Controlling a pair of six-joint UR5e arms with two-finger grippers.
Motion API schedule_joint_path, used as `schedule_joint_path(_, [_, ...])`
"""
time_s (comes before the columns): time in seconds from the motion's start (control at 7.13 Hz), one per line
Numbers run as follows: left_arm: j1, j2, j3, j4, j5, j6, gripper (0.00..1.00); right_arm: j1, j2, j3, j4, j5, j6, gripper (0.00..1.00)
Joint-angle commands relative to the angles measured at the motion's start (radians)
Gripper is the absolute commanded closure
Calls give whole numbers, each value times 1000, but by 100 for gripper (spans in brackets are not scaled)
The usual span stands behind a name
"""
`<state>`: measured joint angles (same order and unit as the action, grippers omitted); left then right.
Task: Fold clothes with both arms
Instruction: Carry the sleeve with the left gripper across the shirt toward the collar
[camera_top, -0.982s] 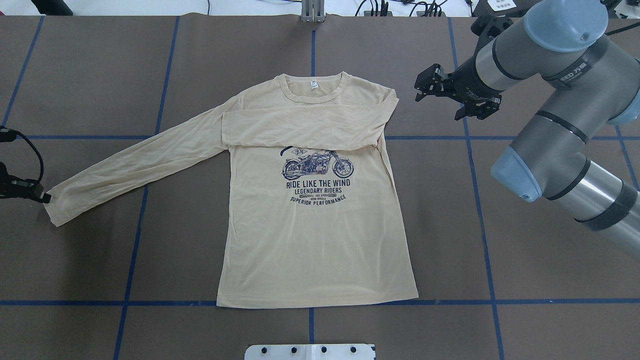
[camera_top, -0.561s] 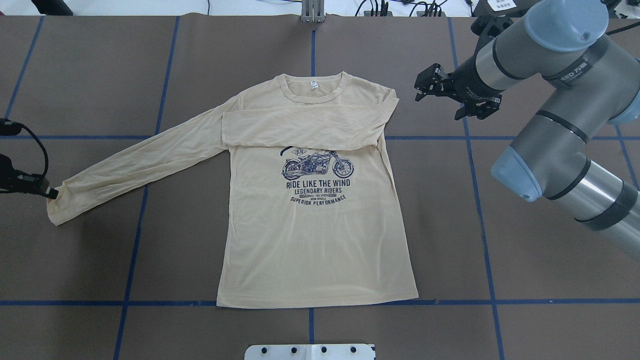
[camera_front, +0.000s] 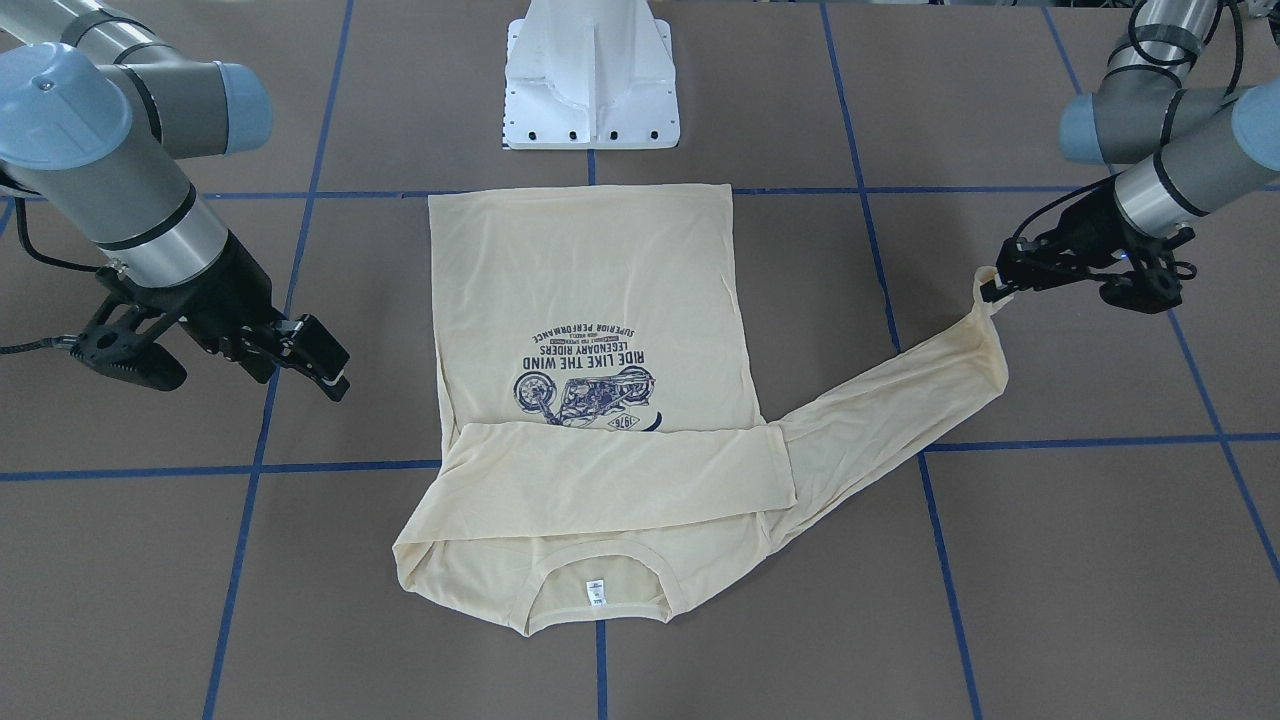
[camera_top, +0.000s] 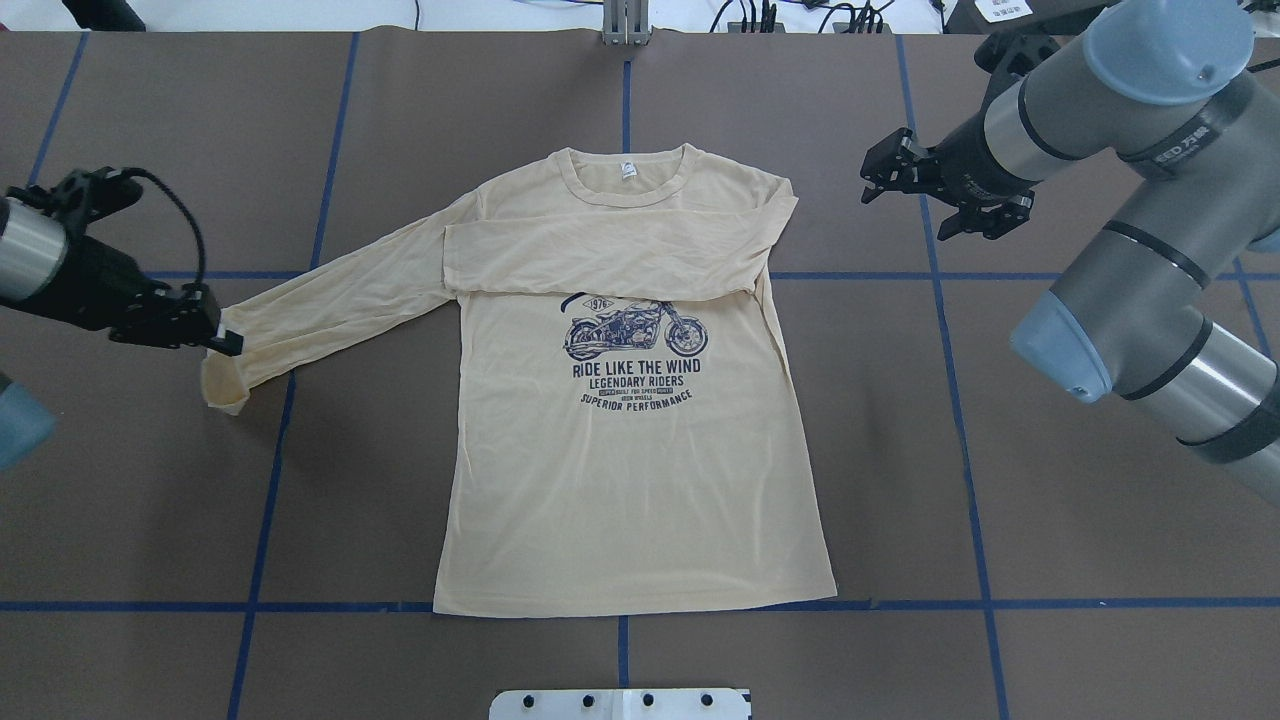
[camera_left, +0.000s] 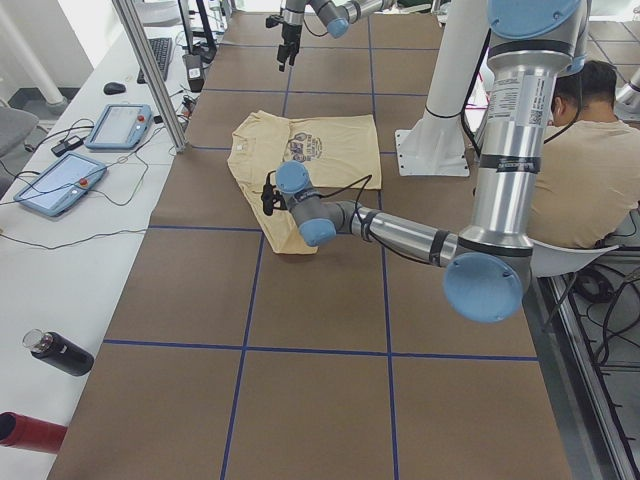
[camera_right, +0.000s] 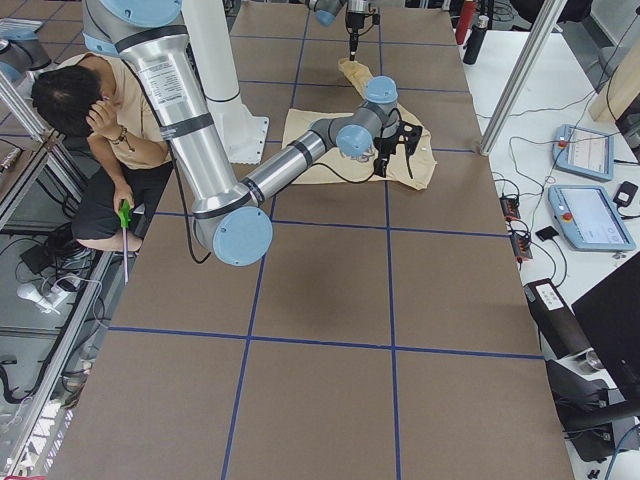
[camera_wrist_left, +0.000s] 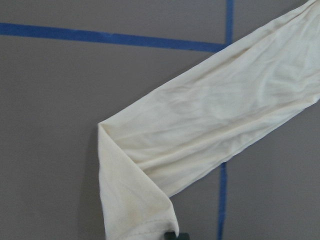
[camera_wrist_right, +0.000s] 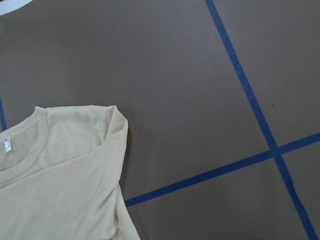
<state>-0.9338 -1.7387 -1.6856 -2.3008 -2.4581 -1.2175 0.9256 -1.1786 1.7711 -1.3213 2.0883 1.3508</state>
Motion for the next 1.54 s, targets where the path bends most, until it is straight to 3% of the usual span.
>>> schedule_joint_path(0.0, [98, -292, 1, 250, 89, -150, 100, 44, -56, -4, -1, 1, -114, 5])
schedule_joint_path(0.28, [211, -508, 68, 293, 209, -352, 100, 90, -146, -9, -2, 1, -287, 5])
schedule_joint_path(0.56, [227, -803, 359, 282, 249, -422, 100, 127, -191, -18, -2, 4, -359, 2])
schedule_joint_path(0.84, [225, -834, 414, 183, 301, -462, 100, 139, -210, -27, -2, 3, -397, 2])
schedule_joint_path(1.12, [236, -951, 617, 79, 356, -493, 100, 139, -213, -28, -2, 1, -398, 2])
schedule_joint_path(1.26, [257, -950, 627, 63, 370, -493, 100, 139, -216, -29, -2, -1, -398, 2])
schedule_joint_path(1.4, [295, -952, 629, 57, 451, -493, 95, 139, -222, -27, -1, 1, -397, 2])
